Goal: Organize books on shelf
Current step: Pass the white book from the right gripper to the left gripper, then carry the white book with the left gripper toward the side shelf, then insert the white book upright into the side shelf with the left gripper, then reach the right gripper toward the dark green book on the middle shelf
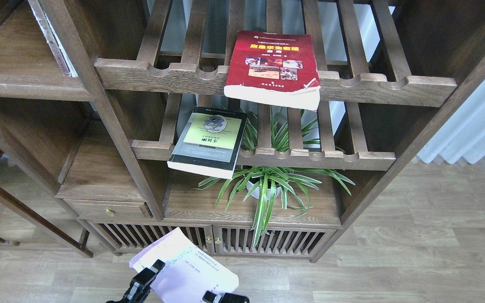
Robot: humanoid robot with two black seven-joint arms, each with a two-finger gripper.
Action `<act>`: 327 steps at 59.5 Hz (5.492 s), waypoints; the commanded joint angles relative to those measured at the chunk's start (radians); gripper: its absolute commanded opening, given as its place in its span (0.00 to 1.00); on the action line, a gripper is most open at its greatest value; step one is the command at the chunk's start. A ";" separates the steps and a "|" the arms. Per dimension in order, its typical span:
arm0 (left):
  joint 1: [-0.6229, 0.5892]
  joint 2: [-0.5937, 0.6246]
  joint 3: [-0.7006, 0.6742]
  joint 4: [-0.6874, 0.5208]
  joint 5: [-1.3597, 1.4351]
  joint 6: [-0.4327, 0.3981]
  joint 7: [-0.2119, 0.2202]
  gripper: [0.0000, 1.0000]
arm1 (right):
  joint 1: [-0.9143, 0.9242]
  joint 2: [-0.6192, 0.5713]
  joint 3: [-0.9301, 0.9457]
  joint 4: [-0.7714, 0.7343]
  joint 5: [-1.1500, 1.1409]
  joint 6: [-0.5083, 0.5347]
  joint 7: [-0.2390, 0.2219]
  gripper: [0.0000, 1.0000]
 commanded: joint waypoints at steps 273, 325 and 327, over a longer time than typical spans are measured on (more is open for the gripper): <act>0.032 0.046 -0.939 -0.028 0.493 0.000 0.244 1.00 | 0.148 0.000 0.098 -0.283 0.000 0.000 0.090 0.99; 0.063 0.006 -0.826 0.221 0.307 0.000 0.241 1.00 | 0.401 0.000 0.100 -0.130 0.008 0.000 0.284 0.99; 0.063 0.006 -0.826 0.221 0.307 0.000 0.241 1.00 | 0.410 0.000 0.100 -0.130 0.008 0.000 0.282 0.99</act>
